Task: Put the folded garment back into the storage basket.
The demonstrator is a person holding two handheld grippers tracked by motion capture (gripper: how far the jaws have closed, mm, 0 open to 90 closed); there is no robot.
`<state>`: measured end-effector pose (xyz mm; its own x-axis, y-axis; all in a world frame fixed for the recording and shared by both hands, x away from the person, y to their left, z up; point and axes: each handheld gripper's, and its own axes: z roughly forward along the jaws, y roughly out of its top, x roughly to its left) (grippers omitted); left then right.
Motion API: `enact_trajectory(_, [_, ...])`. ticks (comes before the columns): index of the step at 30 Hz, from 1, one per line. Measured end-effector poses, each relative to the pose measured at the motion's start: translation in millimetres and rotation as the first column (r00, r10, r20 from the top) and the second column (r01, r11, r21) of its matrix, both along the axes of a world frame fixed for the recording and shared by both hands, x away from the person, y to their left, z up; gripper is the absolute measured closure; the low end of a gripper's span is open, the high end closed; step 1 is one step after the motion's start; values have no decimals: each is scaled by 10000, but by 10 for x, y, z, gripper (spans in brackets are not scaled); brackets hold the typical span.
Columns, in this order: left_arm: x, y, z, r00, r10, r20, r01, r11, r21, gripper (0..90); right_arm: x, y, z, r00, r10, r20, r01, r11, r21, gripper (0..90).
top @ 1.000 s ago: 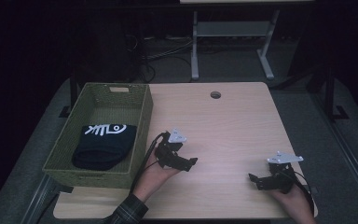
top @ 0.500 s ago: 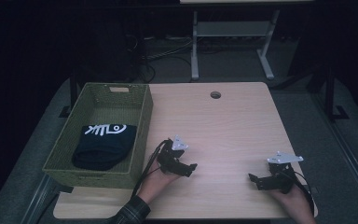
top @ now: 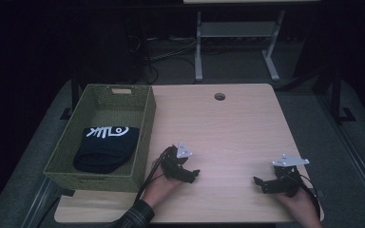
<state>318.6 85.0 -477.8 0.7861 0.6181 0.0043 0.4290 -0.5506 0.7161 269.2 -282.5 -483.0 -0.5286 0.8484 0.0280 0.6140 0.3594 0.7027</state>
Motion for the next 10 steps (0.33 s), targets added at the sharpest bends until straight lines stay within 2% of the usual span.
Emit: enact_trajectory(10, [-1, 3, 2, 10000, -16, -9, 16, 10000, 8, 138, 0, 0, 0, 10000, -1, 0, 1, 10000, -2, 25])
